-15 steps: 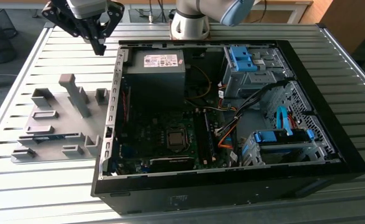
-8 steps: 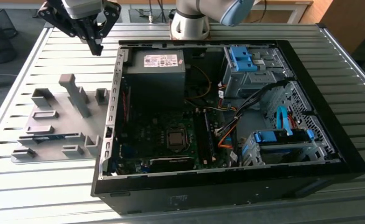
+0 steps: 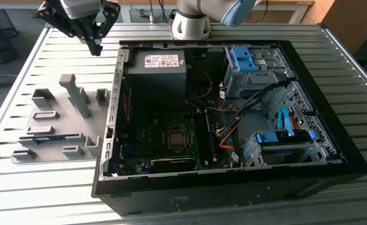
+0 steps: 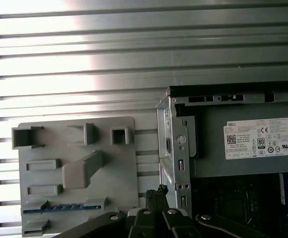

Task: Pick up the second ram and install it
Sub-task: 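Reach for the second ram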

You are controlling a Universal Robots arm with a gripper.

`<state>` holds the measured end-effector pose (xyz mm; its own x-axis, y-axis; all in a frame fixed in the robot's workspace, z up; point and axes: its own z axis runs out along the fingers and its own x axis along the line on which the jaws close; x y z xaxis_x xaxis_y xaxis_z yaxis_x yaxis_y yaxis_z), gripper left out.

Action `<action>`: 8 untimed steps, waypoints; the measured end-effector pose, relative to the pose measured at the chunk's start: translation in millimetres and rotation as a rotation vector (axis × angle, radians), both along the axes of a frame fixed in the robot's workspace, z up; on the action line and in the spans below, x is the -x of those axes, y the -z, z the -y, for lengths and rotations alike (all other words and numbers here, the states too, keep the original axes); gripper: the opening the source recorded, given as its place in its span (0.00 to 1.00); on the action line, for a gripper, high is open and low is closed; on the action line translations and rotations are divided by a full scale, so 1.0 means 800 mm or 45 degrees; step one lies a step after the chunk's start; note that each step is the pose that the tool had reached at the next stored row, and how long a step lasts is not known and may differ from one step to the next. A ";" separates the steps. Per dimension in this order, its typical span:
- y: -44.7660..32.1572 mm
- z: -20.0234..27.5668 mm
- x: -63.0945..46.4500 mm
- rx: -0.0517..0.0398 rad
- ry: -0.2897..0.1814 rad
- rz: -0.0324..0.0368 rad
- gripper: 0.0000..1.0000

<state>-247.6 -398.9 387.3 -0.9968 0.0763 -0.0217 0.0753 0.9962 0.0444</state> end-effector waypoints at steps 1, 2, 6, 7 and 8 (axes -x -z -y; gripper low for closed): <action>0.0000 0.0000 0.000 0.000 0.000 0.0000 0.10; 0.0000 0.0000 0.001 0.000 0.000 -0.0001 0.10; 0.0000 0.0000 0.004 0.000 0.000 -0.0001 0.10; 0.0000 0.0000 0.005 0.000 0.000 -0.0001 0.10; 0.0000 0.0000 0.006 0.000 0.000 -0.0001 0.10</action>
<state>-252.5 -398.9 387.3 -0.9969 0.0762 -0.0217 0.0752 0.9962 0.0443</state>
